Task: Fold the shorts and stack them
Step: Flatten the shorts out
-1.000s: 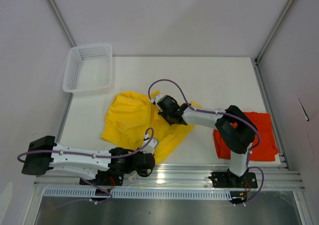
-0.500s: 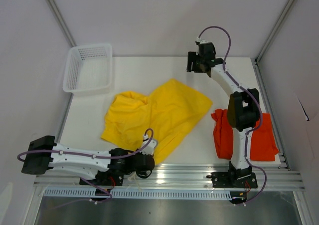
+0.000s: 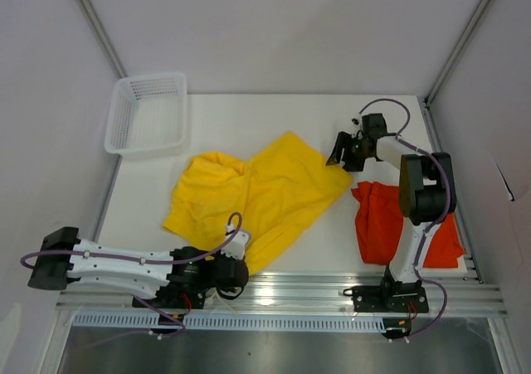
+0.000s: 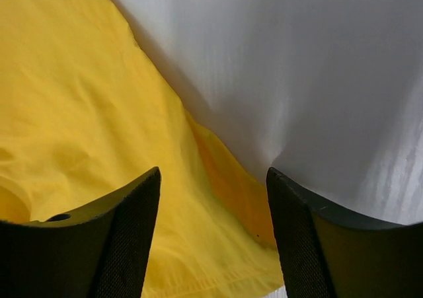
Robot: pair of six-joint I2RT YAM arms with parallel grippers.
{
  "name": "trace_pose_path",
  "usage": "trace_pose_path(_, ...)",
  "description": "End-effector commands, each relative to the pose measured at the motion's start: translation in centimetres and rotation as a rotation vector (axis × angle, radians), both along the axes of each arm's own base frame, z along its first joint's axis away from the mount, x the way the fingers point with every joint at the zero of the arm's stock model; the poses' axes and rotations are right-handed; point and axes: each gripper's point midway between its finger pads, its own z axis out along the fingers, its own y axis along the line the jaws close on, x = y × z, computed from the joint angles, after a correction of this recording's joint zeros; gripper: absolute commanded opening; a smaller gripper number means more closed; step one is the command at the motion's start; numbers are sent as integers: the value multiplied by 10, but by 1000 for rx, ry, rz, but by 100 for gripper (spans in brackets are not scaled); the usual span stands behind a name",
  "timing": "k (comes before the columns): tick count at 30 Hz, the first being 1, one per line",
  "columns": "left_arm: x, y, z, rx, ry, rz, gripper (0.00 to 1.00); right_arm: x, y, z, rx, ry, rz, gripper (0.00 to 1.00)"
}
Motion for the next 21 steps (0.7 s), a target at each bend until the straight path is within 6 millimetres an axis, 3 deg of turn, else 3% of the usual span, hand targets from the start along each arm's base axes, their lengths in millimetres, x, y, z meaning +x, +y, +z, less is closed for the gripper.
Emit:
trace_pose_path(1,7,21,11,11,-19,114,0,0,8,44,152,-98,34,67)
trace_pose_path(4,8,42,8,30,-6,198,0,-17,5,37,185,-71,37,67)
trace_pose_path(12,9,62,2,30,10,303,0,-66,19,38,413,1,117,57)
trace_pose_path(18,15,66,6,41,-19,346,0,-90,23,36,451,28,131,24)
trace_pose_path(21,17,66,8,36,-29,349,0,-94,27,41,486,23,143,13)
